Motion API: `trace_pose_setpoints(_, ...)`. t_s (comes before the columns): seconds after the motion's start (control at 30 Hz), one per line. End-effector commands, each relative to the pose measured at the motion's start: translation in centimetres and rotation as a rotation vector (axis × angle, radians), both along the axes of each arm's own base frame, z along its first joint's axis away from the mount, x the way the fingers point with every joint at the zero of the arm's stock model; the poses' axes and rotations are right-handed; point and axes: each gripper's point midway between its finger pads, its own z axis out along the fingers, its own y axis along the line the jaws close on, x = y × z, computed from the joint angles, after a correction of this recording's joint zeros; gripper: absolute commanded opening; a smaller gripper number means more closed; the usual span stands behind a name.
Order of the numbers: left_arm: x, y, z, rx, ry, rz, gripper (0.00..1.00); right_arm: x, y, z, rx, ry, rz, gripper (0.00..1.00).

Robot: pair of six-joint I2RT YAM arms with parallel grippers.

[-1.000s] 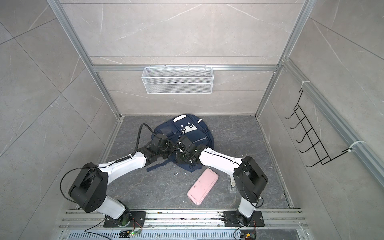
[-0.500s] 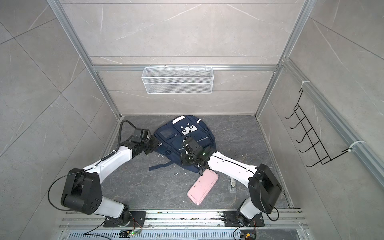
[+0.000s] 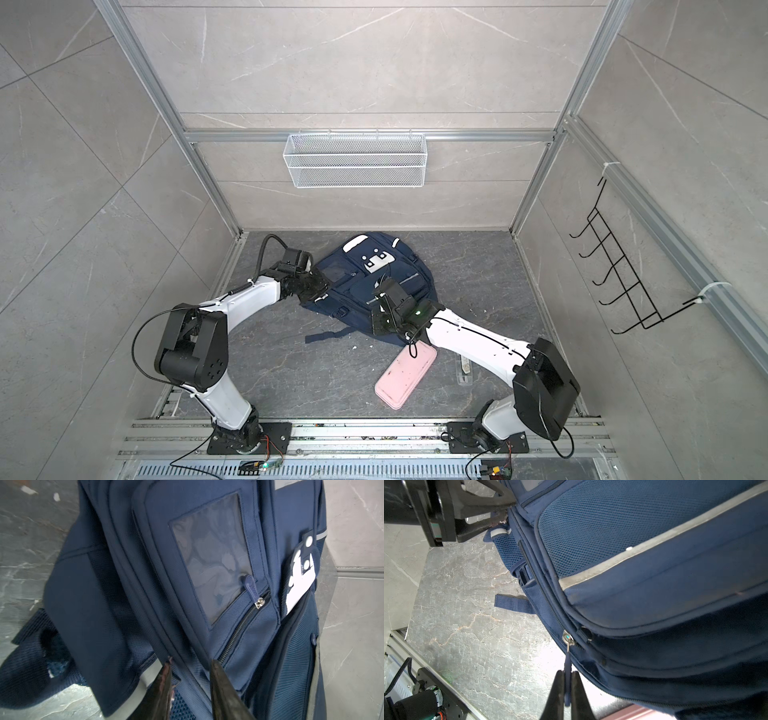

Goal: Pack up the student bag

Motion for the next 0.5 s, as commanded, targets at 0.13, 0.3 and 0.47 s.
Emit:
trace_pose_setpoints(0.13, -0.8, -0.4, -0.4, -0.027, 0.006, -0.028, 0.33, 0.2, -0.5, 0.9, -0.013, -0.018, 0.006, 0.0)
trace_pose_setpoints(0.3, -0.7, -0.5, -1.1, -0.032, 0.01, -0.025, 0.3, 0.2, 0.0, 0.8, -0.003, -0.01, 0.015, 0.0)
trace_pose_setpoints(0.47, -0.4, -0.8, -1.4, -0.052, 0.012, -0.015, 0.11, 0.3, 0.8, 0.5, 0.009, 0.008, 0.03, 0.0)
